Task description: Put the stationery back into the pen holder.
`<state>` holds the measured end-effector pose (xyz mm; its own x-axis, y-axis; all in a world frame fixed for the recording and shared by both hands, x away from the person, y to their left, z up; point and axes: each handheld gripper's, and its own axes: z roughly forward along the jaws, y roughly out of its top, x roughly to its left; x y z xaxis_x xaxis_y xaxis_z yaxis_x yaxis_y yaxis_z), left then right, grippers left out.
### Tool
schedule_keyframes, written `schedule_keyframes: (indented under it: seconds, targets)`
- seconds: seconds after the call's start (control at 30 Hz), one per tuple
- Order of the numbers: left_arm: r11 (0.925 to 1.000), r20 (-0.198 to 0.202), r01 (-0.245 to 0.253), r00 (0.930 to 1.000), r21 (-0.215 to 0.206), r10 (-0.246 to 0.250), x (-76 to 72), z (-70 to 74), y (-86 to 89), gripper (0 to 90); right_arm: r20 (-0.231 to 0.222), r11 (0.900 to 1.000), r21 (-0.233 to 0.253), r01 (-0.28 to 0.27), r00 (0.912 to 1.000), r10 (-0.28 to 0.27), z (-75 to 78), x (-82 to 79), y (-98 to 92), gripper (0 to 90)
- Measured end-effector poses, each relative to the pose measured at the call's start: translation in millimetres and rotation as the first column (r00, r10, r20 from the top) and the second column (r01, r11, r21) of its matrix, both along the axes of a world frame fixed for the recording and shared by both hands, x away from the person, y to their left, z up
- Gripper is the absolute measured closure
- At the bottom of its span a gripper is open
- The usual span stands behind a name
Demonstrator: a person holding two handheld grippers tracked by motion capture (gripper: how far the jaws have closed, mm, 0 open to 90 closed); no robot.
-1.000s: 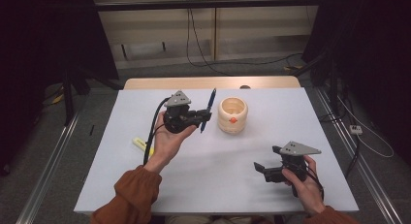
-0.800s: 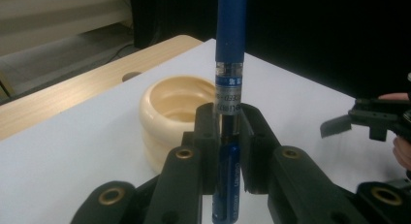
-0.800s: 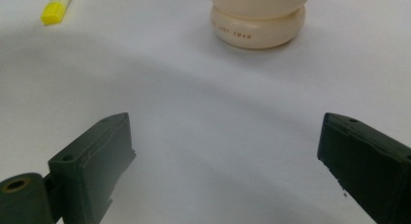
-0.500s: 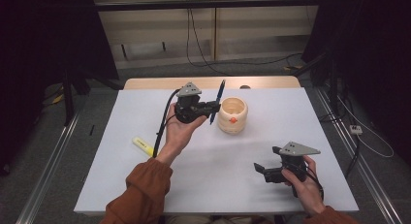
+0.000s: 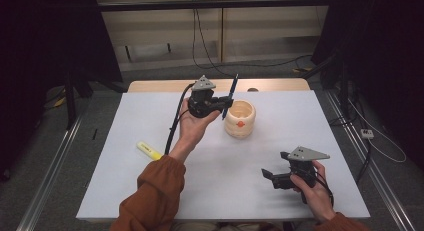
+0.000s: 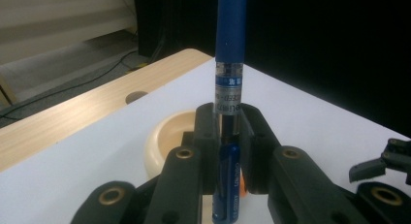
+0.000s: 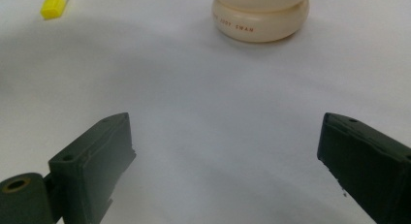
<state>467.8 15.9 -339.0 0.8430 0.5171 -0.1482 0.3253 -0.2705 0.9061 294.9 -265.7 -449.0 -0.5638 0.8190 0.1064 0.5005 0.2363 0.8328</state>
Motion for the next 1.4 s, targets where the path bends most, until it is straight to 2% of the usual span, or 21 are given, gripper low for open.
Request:
schedule_keyframes:
  seconds: [0.1, 0.2, 0.37, 0.5, 0.6, 0.8, 0.87, 1.0, 1.07, 1.13, 1.4]
  targets:
    - [1.0000, -0.003, 0.004, 1.0000, -0.007, -0.004, 4.2, -0.2, -5.7, 80.1, 0.000, 1.000, 0.001, -0.002, 1.0000, 0.002, -0.2, -0.1, -0.2, 5.7]
    - [1.0000, 0.020, 0.005, 0.9998, -0.003, -0.005, 6.9, -0.2, -11.1, 80.0, -0.001, 1.000, 0.003, -0.001, 1.0000, 0.001, -0.6, 0.0, -0.9, 5.7]
    - [1.0000, 0.024, -0.007, 0.9997, 0.004, 0.007, 16.0, -4.7, -22.0, 80.0, -0.003, 1.000, 0.003, -0.002, 1.0000, 0.002, -0.6, -0.2, -0.7, 6.0]
    - [0.9999, 0.017, -0.011, 0.9998, -0.012, 0.011, 21.2, -10.1, -26.4, 80.0, -0.004, 1.000, 0.004, -0.005, 1.0000, 0.005, -0.7, -0.4, -0.9, 6.0]
    - [0.9997, 0.017, -0.025, 0.9996, -0.005, 0.025, 24.8, -13.3, -29.0, 80.0, -0.005, 1.000, 0.006, -0.004, 1.0000, 0.004, -0.9, -0.3, -1.5, 6.0]
    - [0.9999, 0.021, -0.014, 0.9997, -0.009, 0.014, 27.1, -17.3, -37.3, 80.0, -0.005, 1.000, 0.008, -0.005, 1.0000, 0.005, -1.1, -0.5, -1.5, 6.0]
    - [0.9998, 0.019, -0.018, 0.9997, 0.006, 0.018, 28.2, -19.7, -38.8, 80.0, -0.005, 1.000, 0.008, -0.006, 1.0000, 0.006, -1.0, -0.8, -1.4, 6.0]
    - [0.9997, 0.017, -0.025, 0.9996, 0.006, 0.024, 30.4, -25.4, -39.5, 80.0, -0.003, 1.000, 0.005, -0.007, 1.0000, 0.007, -1.1, -1.2, -1.7, 6.0]
    - [0.9994, 0.026, -0.024, 0.9994, 0.025, 0.023, 30.6, -29.4, -41.0, 80.0, -0.005, 1.000, 0.006, -0.009, 0.9999, 0.009, -1.1, -1.4, -1.5, 6.0]
    - [0.9996, 0.016, -0.026, 0.9995, 0.009, 0.026, 33.0, -33.9, -41.0, 80.0, -0.006, 1.000, 0.007, -0.011, 0.9999, 0.011, -1.3, -1.3, -1.6, 6.0]
    - [0.9991, 0.010, -0.029, 0.9995, 0.030, 0.028, 35.6, -45.3, -41.0, 79.9, -0.012, 1.000, 0.006, -0.018, 0.9998, 0.018, -2.5, -1.2, -0.7, 6.0]
